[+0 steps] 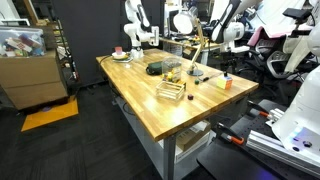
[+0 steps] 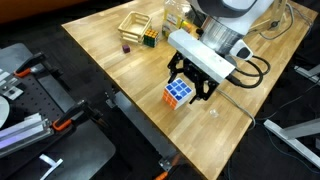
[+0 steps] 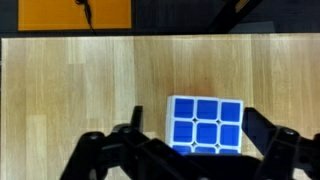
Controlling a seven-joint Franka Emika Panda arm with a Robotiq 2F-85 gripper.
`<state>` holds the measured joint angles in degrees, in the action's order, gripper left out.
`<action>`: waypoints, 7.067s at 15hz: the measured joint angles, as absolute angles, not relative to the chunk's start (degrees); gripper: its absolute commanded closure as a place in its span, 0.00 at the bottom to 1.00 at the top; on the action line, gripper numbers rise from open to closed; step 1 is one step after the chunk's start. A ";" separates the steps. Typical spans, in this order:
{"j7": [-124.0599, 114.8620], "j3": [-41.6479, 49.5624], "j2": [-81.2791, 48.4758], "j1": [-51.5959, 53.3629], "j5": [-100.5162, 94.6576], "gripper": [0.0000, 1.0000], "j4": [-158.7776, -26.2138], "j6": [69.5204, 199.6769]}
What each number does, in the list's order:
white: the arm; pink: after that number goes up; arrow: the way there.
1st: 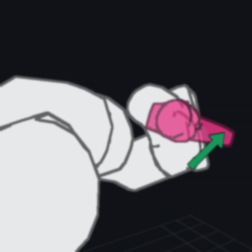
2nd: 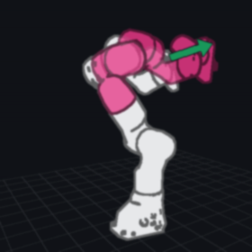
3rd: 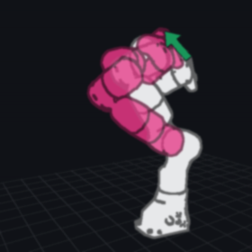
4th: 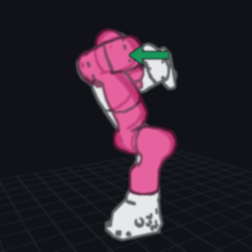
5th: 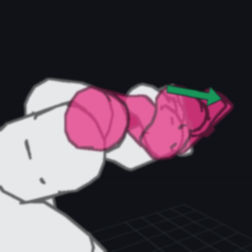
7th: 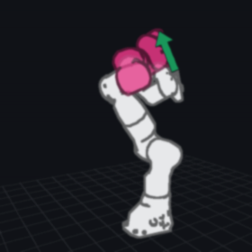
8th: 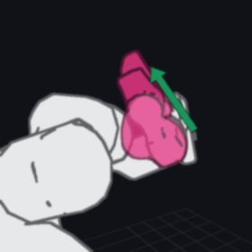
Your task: Put the Rubik's cube on the right into the wooden box
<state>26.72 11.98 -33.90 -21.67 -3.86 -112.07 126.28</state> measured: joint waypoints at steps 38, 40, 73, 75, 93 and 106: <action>18.91 9.11 -41.22 -24.76 5.41 0.32 -103.97 122.82; 18.21 9.10 -41.30 -24.75 5.73 0.46 -103.97 122.92; 23.29 4.62 -25.29 -11.69 -7.59 0.47 -116.74 130.16; 23.52 3.59 -25.30 -11.02 -7.62 0.47 -116.34 130.17; 43.21 -6.94 -35.87 1.20 -14.04 0.47 -98.40 125.04; 44.22 -6.65 -37.25 2.29 -14.04 0.47 -93.67 118.76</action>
